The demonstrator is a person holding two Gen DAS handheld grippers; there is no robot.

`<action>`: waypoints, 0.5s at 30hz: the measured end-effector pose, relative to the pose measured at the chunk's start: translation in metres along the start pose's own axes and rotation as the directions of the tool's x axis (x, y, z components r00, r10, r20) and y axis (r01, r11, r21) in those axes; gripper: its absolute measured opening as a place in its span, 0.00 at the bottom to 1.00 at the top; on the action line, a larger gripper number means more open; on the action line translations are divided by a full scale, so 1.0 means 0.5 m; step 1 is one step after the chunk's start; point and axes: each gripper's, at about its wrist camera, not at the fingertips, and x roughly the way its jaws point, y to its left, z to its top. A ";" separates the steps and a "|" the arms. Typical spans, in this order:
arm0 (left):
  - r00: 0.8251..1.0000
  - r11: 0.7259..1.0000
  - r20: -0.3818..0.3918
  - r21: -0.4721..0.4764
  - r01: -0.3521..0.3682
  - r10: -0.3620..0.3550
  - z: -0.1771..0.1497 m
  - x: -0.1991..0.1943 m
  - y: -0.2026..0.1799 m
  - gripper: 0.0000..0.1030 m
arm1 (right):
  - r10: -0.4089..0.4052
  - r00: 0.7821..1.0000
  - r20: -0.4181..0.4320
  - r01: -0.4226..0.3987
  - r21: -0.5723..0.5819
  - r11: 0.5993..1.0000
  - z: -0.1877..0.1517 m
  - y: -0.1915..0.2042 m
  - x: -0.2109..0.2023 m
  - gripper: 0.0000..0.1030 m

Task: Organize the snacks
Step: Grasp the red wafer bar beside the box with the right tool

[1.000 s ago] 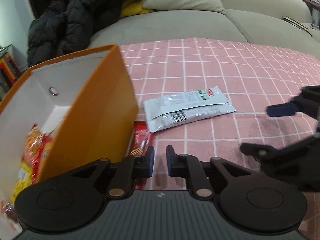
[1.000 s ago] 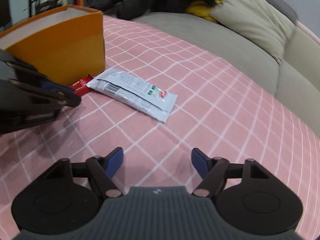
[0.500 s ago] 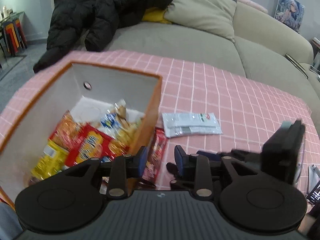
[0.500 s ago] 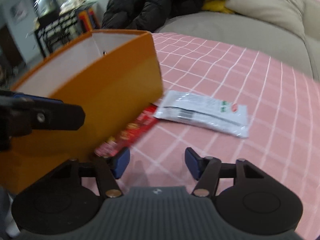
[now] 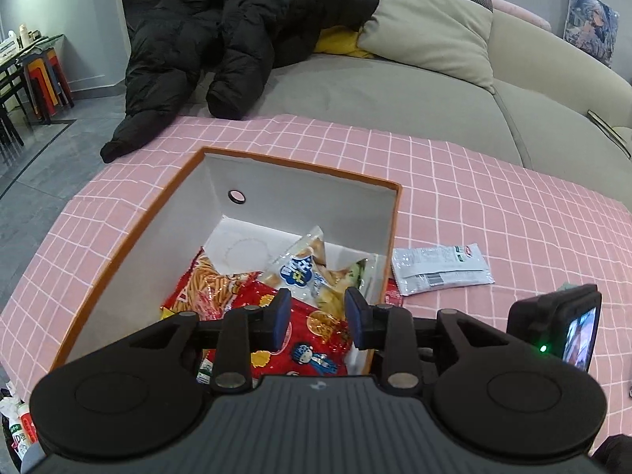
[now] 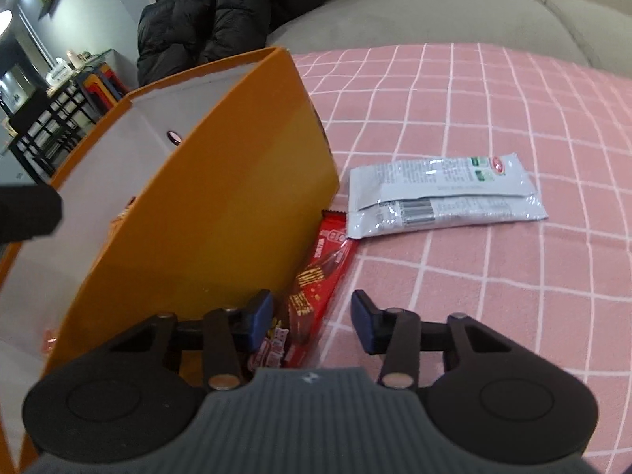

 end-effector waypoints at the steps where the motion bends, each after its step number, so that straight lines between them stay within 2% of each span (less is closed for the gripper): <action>1: 1.000 1.000 0.001 -0.003 0.004 -0.004 0.001 0.000 0.002 0.36 | -0.009 1.000 0.005 0.009 -0.002 1.000 -0.002 0.003 0.001 0.38; 3: 1.000 1.000 0.002 -0.007 0.012 -0.012 0.001 0.000 0.002 0.36 | -0.037 0.999 0.017 0.037 -0.019 0.999 -0.009 0.013 0.001 0.34; 8: 1.000 1.000 0.012 -0.004 0.024 -0.024 0.003 -0.005 -0.004 0.37 | -0.091 0.996 0.011 0.092 -0.119 0.989 -0.013 0.036 -0.010 0.18; 10: 0.999 0.999 0.014 -0.003 0.034 -0.034 0.003 -0.007 -0.006 0.38 | -0.105 0.994 0.001 0.105 -0.122 0.987 -0.010 0.022 -0.020 0.17; 12: 0.999 0.999 0.017 -0.002 0.051 -0.051 0.000 -0.006 -0.008 0.38 | -0.100 0.995 -0.006 0.099 -0.104 0.990 -0.010 -0.002 -0.035 0.07; 14: 0.998 0.999 0.029 -0.015 0.051 -0.051 -0.003 -0.004 -0.009 0.39 | -0.100 0.995 -0.013 0.098 -0.103 0.990 -0.007 -0.017 -0.050 0.06; 15: 0.998 0.999 0.031 -0.021 0.048 -0.047 -0.004 -0.002 -0.009 0.39 | -0.086 0.996 -0.012 0.084 -0.099 0.991 -0.007 -0.022 -0.059 0.09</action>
